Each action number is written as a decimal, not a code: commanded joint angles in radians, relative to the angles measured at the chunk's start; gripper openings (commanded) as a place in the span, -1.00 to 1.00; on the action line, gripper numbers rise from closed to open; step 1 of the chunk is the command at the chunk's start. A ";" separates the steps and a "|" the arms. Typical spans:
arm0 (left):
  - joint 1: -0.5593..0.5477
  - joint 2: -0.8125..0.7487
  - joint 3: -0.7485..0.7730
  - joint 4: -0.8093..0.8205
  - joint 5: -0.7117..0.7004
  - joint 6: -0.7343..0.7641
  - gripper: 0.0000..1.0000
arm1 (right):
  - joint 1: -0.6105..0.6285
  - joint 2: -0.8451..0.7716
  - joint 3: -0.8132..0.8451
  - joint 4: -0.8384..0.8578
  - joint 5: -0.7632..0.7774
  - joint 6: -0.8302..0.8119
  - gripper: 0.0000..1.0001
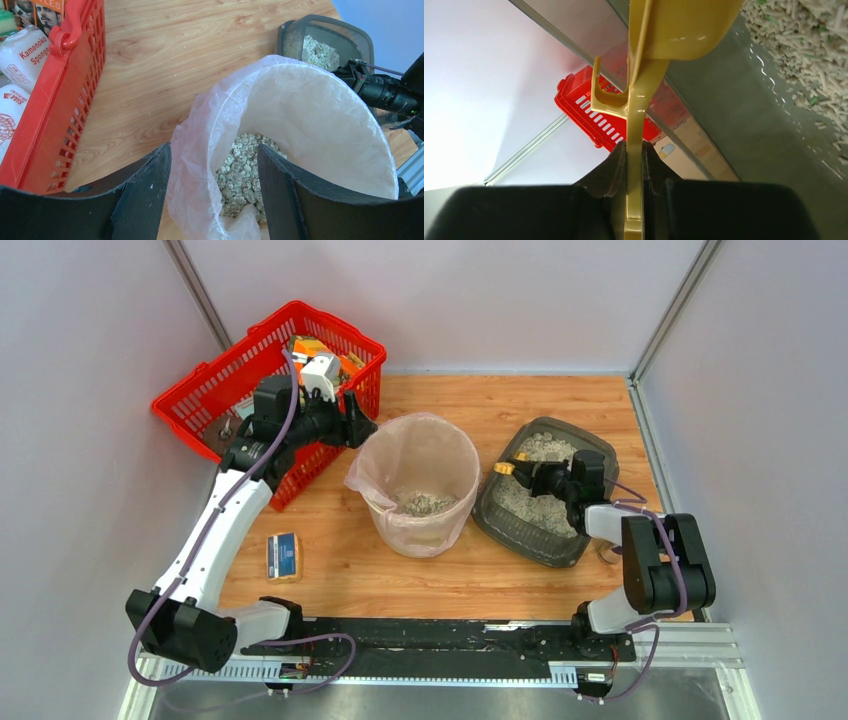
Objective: Clean the litter box
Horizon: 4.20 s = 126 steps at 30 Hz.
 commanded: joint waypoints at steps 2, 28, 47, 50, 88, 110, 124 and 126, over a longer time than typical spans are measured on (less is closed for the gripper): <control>0.005 0.005 0.038 0.017 0.027 -0.008 0.43 | -0.001 0.054 0.014 0.101 0.036 -0.051 -1.00; 0.006 0.005 0.038 0.017 0.042 -0.013 0.42 | -0.006 -0.211 -0.011 -0.116 0.021 -0.166 -1.00; 0.006 0.005 0.038 0.023 0.053 -0.016 0.42 | -0.010 -0.690 -0.188 -0.386 -0.019 -0.176 -1.00; 0.006 0.007 0.039 0.023 0.056 -0.016 0.42 | -0.010 -0.806 -0.238 -0.408 0.028 -0.184 -1.00; 0.003 -0.080 -0.065 0.056 0.062 -0.024 0.41 | -0.072 -1.047 -0.444 -0.132 -0.137 -0.382 -1.00; 0.003 -0.087 -0.069 0.065 0.074 -0.028 0.41 | -0.114 -1.247 -0.490 -0.301 -0.117 -0.415 -1.00; 0.003 -0.080 -0.071 0.068 0.083 -0.030 0.41 | -0.171 -1.239 -0.427 -0.441 -0.165 -0.504 -1.00; 0.003 -0.077 -0.072 0.068 0.085 -0.031 0.41 | -0.197 -1.247 -0.482 -0.238 -0.178 -0.362 -1.00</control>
